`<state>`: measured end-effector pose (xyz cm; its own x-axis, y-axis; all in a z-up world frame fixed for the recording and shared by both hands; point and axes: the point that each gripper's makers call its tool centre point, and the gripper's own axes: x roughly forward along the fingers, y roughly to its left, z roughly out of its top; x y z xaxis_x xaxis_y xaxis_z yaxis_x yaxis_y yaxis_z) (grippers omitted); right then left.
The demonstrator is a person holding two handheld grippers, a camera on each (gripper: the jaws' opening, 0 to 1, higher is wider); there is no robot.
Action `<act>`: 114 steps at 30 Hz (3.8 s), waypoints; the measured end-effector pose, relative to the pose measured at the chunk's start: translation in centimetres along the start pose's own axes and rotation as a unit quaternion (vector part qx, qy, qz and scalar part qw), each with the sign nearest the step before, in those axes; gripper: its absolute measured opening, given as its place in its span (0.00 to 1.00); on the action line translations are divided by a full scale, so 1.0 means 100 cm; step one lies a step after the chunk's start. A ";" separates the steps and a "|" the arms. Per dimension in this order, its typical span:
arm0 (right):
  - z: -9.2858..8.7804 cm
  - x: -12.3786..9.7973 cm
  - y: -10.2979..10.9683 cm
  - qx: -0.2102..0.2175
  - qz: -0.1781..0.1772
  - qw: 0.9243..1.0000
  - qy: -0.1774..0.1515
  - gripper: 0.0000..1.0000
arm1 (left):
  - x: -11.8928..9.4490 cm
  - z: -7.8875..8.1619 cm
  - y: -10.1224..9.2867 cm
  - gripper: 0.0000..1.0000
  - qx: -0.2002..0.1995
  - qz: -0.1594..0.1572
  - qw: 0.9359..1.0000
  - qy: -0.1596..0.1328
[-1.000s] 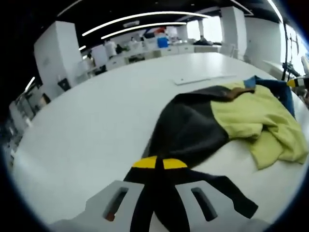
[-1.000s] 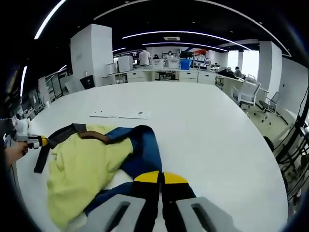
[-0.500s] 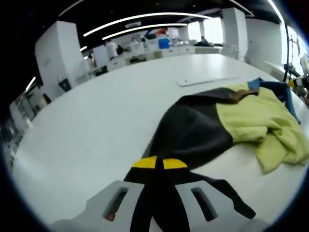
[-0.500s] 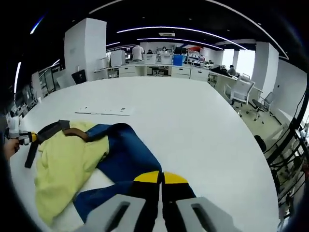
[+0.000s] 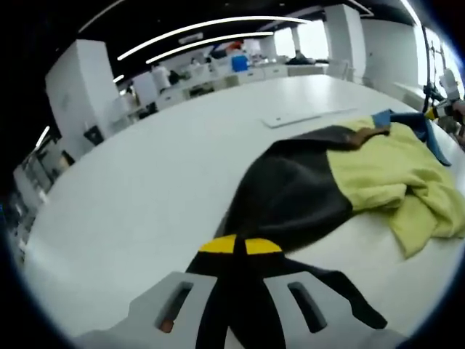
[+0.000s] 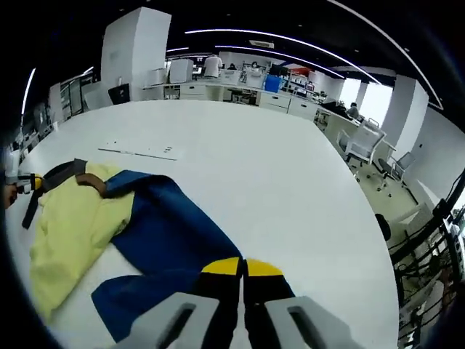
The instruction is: Fold the garment on the visible template until the final outline fits inside the template.
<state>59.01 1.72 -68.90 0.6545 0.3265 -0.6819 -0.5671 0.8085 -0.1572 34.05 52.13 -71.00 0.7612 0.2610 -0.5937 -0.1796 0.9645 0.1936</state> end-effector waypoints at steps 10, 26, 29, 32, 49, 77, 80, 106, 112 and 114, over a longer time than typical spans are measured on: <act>-0.002 0.022 -0.011 -0.003 -0.003 1.000 0.020 0.00 | 0.004 0.001 0.005 0.00 0.000 0.002 1.000 0.000; -0.002 0.033 -0.024 -0.004 -0.005 0.999 0.032 0.00 | 0.008 0.003 0.012 0.00 -0.004 0.007 1.000 0.001; -0.004 0.034 -0.023 -0.004 -0.004 0.999 0.035 0.00 | 0.008 0.002 0.012 0.00 0.000 0.008 1.000 0.006; -0.006 0.034 -0.021 0.004 -0.002 0.999 0.039 0.00 | 0.007 0.003 0.012 0.00 0.003 0.011 1.000 0.009; 0.019 0.010 0.005 0.101 0.041 0.994 -0.016 0.30 | -0.018 0.024 -0.003 0.26 -0.018 -0.007 1.000 -0.014; 0.005 -0.084 0.144 0.038 0.241 0.970 -0.025 0.68 | -0.078 0.041 -0.094 0.61 0.061 -0.158 0.982 -0.078; -0.001 -0.094 0.155 0.033 0.251 0.967 -0.027 0.68 | -0.083 0.038 -0.108 0.62 0.061 -0.186 0.977 -0.088; -0.078 -0.140 0.244 0.000 0.328 0.945 -0.001 0.59 | -0.087 0.003 -0.165 0.43 0.109 -0.249 0.961 -0.045; -0.089 -0.142 0.262 -0.002 0.341 0.940 0.011 0.59 | -0.084 0.003 -0.173 0.38 0.115 -0.259 0.958 -0.042; -0.094 -0.142 0.267 -0.004 0.342 0.939 0.014 0.58 | -0.081 0.000 -0.176 0.37 0.121 -0.261 0.957 -0.037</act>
<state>29.84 14.08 -70.13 0.1214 0.7554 -0.6440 -0.8540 0.4102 0.3201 31.02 33.04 -69.61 0.7510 -0.2667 -0.6040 0.3800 0.9227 0.0650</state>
